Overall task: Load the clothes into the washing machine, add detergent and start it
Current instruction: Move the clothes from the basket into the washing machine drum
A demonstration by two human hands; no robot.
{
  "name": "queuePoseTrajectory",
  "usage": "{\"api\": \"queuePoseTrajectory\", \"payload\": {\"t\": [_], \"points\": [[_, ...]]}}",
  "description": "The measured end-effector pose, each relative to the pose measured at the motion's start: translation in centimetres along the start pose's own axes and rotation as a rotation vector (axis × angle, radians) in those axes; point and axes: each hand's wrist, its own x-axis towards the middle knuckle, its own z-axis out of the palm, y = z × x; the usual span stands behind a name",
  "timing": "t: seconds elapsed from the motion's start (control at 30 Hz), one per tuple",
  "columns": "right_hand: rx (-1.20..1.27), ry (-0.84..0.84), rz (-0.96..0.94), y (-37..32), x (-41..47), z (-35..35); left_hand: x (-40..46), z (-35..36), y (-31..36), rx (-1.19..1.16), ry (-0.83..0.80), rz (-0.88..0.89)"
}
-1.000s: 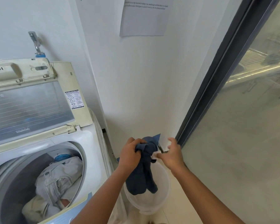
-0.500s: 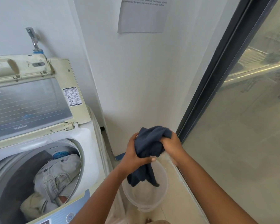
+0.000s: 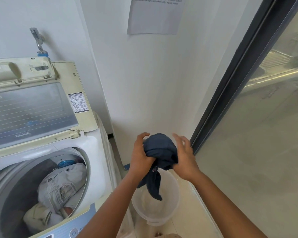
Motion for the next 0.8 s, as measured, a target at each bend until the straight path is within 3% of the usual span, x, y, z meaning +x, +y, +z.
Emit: {"api": "queuePoseTrajectory", "payload": {"t": [0.07,0.1,0.2,0.27,0.5,0.57,0.67,0.8], "points": [[0.000,-0.063,-0.137,0.0,0.3,1.3,0.0,0.6,0.7,0.026,-0.037,-0.013],[0.102,-0.054,-0.119,-0.2,0.5,1.8,0.0,0.7,0.7,0.031,-0.067,-0.012],[0.576,0.028,0.069,-1.2,0.8,1.5,-0.2,0.5,0.5,-0.041,-0.191,-0.031],[0.747,0.052,0.150,-1.5,1.1,0.8,-0.3,0.1,-0.1,-0.112,-0.199,-0.084],[1.486,-0.036,0.294,-2.7,1.2,0.3,-1.1,0.1,-1.8,-0.203,-0.214,-0.276],[1.470,-0.085,0.306,-2.5,1.3,0.3,-1.0,0.8,-1.6,-0.280,-0.178,-0.295],[1.255,-0.104,0.311,-1.0,1.6,1.0,-0.5,1.6,-1.0,-0.325,-0.091,-0.279],[1.122,-0.120,0.432,2.3,2.5,1.0,0.7,1.8,0.1,-0.343,0.027,-0.216]]}}
